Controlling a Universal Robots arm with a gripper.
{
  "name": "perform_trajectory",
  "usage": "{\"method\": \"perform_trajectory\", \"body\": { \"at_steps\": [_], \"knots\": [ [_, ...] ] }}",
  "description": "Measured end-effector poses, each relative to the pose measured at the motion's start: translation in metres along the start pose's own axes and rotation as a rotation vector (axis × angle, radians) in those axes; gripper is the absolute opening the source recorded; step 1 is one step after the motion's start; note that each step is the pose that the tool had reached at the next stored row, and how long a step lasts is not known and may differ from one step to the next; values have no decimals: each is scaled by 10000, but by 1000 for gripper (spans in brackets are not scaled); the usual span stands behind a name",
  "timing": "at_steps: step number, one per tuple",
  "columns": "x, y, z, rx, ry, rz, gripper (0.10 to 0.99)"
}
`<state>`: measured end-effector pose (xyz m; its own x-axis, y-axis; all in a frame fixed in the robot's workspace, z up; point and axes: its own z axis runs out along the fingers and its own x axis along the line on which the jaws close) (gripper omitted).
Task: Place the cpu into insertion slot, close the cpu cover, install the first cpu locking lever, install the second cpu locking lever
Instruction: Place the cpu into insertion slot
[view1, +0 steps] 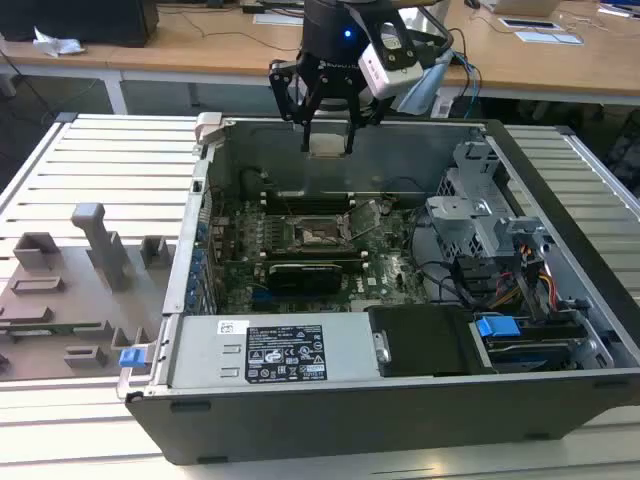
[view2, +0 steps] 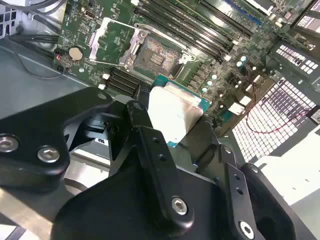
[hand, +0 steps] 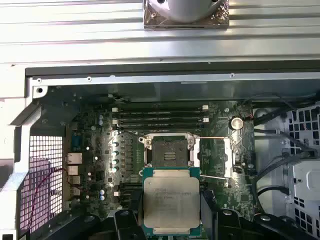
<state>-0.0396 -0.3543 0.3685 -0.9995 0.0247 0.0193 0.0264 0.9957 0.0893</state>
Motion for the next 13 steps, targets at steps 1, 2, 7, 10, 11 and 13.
{"method": "perform_trajectory", "body": {
  "at_steps": [1,2,7,10,11,13],
  "knots": [
    [0,-2,19,2,0,0,541],
    [-1,-6,62,5,0,0,541],
    [-3,-14,152,13,0,0,541],
    [-4,-19,211,14,0,0,541],
    [-4,-19,219,15,0,0,541],
    [-5,-21,239,14,0,0,541]
  ]
}}
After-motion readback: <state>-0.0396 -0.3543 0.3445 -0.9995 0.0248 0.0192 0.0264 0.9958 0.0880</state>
